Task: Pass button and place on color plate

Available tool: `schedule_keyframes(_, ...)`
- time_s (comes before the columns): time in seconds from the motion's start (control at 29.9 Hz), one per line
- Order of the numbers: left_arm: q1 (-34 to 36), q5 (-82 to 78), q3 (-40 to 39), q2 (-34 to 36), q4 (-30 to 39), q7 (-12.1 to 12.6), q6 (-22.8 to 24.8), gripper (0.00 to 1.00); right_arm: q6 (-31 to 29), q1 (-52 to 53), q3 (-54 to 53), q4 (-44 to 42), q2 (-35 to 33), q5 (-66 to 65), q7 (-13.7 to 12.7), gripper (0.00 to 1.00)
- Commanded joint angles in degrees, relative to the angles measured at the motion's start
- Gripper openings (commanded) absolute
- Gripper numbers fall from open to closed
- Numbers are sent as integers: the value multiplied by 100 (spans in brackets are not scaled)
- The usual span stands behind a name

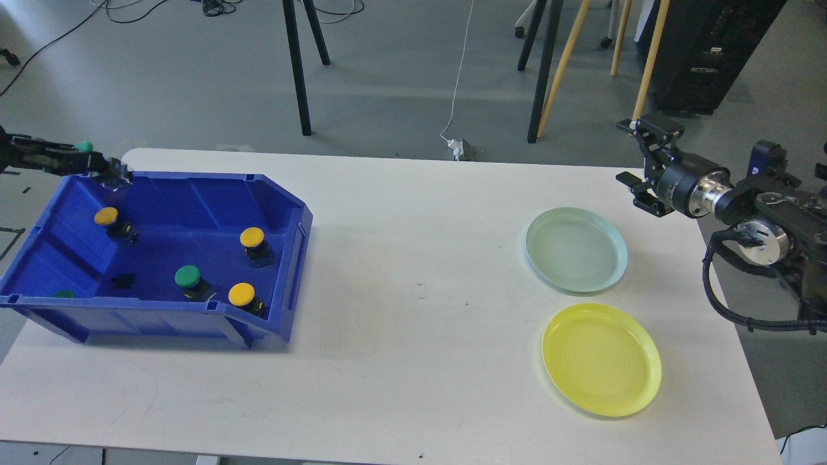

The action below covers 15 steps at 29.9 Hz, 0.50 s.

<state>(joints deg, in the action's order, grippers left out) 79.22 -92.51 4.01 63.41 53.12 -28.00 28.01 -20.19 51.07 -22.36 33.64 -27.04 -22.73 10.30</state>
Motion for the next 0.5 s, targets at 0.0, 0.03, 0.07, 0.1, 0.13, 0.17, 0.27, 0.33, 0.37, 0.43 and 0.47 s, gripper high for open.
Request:
schedule_keyframes(0.0, 181, 83, -794, -30, 14, 0, -1, 25, -2, 87, -40, 63, 5, 14, 25, 99)
schedule_keyframes(0.03, 199, 179, -1084, -91, 5, 0, -1, 25, -2, 131, -49, 72, 14, 32, 34, 99)
schedule_keyframes(0.07, 217, 294, -1304, -127, 5, 0, -1, 25, -2, 175, -58, 81, 14, 40, 34, 99)
schedule_keyframes(0.1, 225, 443, -1515, -188, 5, 0, -1, 25, -2, 201, -93, 90, 23, 58, 34, 99)
schedule_keyframes(0.13, 226, 575, -1657, -276, 14, 0, -1, 25, -2, 219, -137, 116, 32, 67, 34, 99)
schedule_keyframes(0.17, 226, 750, -1754, -381, 5, 0, -1, 26, -2, 219, -216, 160, 49, 76, 34, 99)
schedule_keyframes(0.27, 295, 1216, -1799, -811, -3, 0, -1, 26, -2, 228, -523, 353, 119, 76, 34, 99)
schedule_keyframes(0.33, 410, 1419, -1790, -1084, -38, 0, -1, 25, 15, 228, -716, 502, 198, 84, 34, 99)
schedule_keyframes(0.37, 436, 1481, -1799, -1207, -56, 0, -1, 25, 24, 228, -822, 572, 268, 85, 34, 99)
schedule_keyframes(0.43, 480, 1577, -1816, -1453, -152, 0, -1, 25, 24, 228, -1042, 687, 383, 85, 34, 99)
schedule_keyframes(0.47, 524, 1648, -1816, -1602, -223, 0, -1, 25, 42, 228, -1129, 740, 462, 85, 43, 99)
